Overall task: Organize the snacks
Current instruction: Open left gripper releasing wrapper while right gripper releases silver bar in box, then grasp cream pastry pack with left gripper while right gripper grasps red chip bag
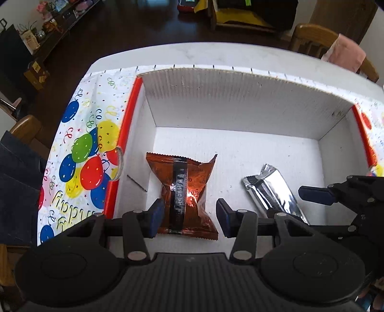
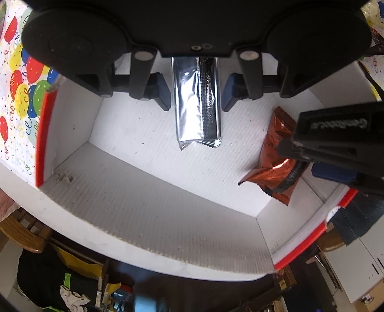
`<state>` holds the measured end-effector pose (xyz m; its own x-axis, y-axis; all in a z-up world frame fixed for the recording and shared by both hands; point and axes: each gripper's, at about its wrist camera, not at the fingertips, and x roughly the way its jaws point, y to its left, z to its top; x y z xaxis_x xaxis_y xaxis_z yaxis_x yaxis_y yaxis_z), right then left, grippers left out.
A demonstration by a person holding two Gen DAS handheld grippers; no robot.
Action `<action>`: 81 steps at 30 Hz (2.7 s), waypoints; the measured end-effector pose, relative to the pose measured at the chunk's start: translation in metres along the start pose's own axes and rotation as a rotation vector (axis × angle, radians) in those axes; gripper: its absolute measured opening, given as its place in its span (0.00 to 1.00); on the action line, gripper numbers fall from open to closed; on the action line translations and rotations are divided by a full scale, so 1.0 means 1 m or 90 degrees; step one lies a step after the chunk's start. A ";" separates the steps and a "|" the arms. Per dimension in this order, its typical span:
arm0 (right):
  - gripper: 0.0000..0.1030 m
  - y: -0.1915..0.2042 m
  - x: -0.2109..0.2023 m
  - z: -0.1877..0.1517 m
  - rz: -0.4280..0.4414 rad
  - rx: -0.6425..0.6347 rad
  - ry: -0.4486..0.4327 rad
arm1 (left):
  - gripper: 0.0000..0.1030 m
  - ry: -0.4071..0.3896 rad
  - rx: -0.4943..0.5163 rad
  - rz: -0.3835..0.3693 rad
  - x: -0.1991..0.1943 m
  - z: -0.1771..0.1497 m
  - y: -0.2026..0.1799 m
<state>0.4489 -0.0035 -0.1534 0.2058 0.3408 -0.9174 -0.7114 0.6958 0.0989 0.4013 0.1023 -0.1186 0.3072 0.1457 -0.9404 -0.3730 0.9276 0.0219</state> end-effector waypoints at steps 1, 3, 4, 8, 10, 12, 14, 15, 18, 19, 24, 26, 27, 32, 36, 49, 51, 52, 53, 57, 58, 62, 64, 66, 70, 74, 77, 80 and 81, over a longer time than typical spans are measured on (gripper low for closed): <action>0.45 -0.002 -0.006 -0.002 0.011 0.008 -0.006 | 0.46 -0.005 -0.005 -0.002 -0.004 -0.001 0.001; 0.45 -0.003 -0.017 -0.003 0.025 0.015 -0.020 | 0.46 -0.013 -0.017 -0.008 -0.011 -0.004 0.004; 0.45 -0.004 -0.023 -0.004 0.029 0.015 -0.027 | 0.46 -0.017 -0.021 -0.010 -0.015 -0.005 0.005; 0.45 -0.007 -0.046 -0.007 0.047 0.014 -0.056 | 0.46 -0.037 -0.034 -0.022 -0.033 -0.010 0.005; 0.46 -0.009 -0.057 -0.009 0.054 0.016 -0.068 | 0.46 -0.048 -0.036 -0.025 -0.043 -0.013 0.004; 0.46 -0.009 -0.066 -0.011 0.059 0.020 -0.080 | 0.46 -0.058 -0.036 -0.028 -0.052 -0.017 0.003; 0.46 -0.009 -0.076 -0.014 0.059 0.024 -0.090 | 0.46 -0.068 -0.039 -0.031 -0.061 -0.021 0.002; 0.46 -0.009 -0.078 -0.015 0.060 0.026 -0.095 | 0.46 -0.073 -0.041 -0.034 -0.065 -0.023 0.002; 0.47 -0.008 -0.092 -0.021 0.062 0.031 -0.111 | 0.46 -0.087 -0.042 -0.035 -0.079 -0.031 0.002; 0.47 -0.008 -0.097 -0.023 0.064 0.034 -0.117 | 0.46 -0.092 -0.041 -0.036 -0.084 -0.033 0.002; 0.53 0.002 -0.119 -0.032 0.064 0.032 -0.152 | 0.46 -0.119 -0.047 -0.053 -0.107 -0.047 0.007; 0.55 0.007 -0.128 -0.038 0.067 0.031 -0.164 | 0.48 -0.131 -0.047 -0.056 -0.116 -0.055 0.010; 0.56 0.010 -0.132 -0.041 0.067 0.032 -0.169 | 0.49 -0.137 -0.047 -0.059 -0.121 -0.059 0.012; 0.58 0.024 -0.152 -0.059 0.070 0.041 -0.192 | 0.53 -0.159 -0.044 -0.079 -0.141 -0.079 0.025; 0.62 0.036 -0.168 -0.075 0.068 0.054 -0.216 | 0.54 -0.177 -0.032 -0.089 -0.155 -0.095 0.034; 0.81 0.070 -0.193 -0.133 0.053 0.105 -0.265 | 0.71 -0.211 0.015 -0.129 -0.184 -0.157 0.064; 0.84 0.077 -0.194 -0.142 0.046 0.105 -0.274 | 0.74 -0.215 0.022 -0.134 -0.185 -0.167 0.070; 0.85 0.081 -0.194 -0.146 0.045 0.105 -0.276 | 0.76 -0.218 0.024 -0.132 -0.185 -0.172 0.072; 0.86 0.084 -0.193 -0.151 0.044 0.107 -0.277 | 0.77 -0.218 0.026 -0.132 -0.185 -0.177 0.075; 1.00 0.096 -0.188 -0.170 0.035 0.133 -0.287 | 0.78 -0.208 0.032 -0.133 -0.176 -0.194 0.085; 1.00 0.099 -0.185 -0.175 0.034 0.134 -0.283 | 0.78 -0.204 0.034 -0.133 -0.173 -0.198 0.087; 1.00 0.108 -0.168 -0.193 0.022 0.134 -0.249 | 0.79 -0.179 0.040 -0.139 -0.159 -0.216 0.096; 1.00 0.110 -0.159 -0.203 0.011 0.137 -0.226 | 0.79 -0.163 0.039 -0.144 -0.150 -0.225 0.101; 1.00 0.112 -0.149 -0.211 0.004 0.142 -0.202 | 0.79 -0.144 0.042 -0.145 -0.140 -0.233 0.104; 1.00 0.117 -0.125 -0.225 -0.010 0.137 -0.152 | 0.79 -0.105 0.076 -0.160 -0.120 -0.246 0.103; 1.00 0.121 -0.102 -0.238 -0.019 0.137 -0.104 | 0.79 -0.074 0.112 -0.179 -0.099 -0.255 0.102; 1.00 0.124 -0.089 -0.245 -0.023 0.144 -0.078 | 0.79 -0.066 0.135 -0.172 -0.085 -0.263 0.102; 0.99 0.123 -0.080 -0.250 -0.025 0.154 -0.057 | 0.79 -0.055 0.148 -0.168 -0.073 -0.267 0.103; 0.99 0.123 -0.077 -0.251 -0.026 0.157 -0.053 | 0.79 -0.051 0.149 -0.172 -0.071 -0.268 0.104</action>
<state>0.1769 -0.1028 -0.1669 0.2919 0.3531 -0.8889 -0.5186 0.8393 0.1632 0.1062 0.0961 -0.1408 0.4384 -0.0979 -0.8934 -0.0607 0.9886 -0.1381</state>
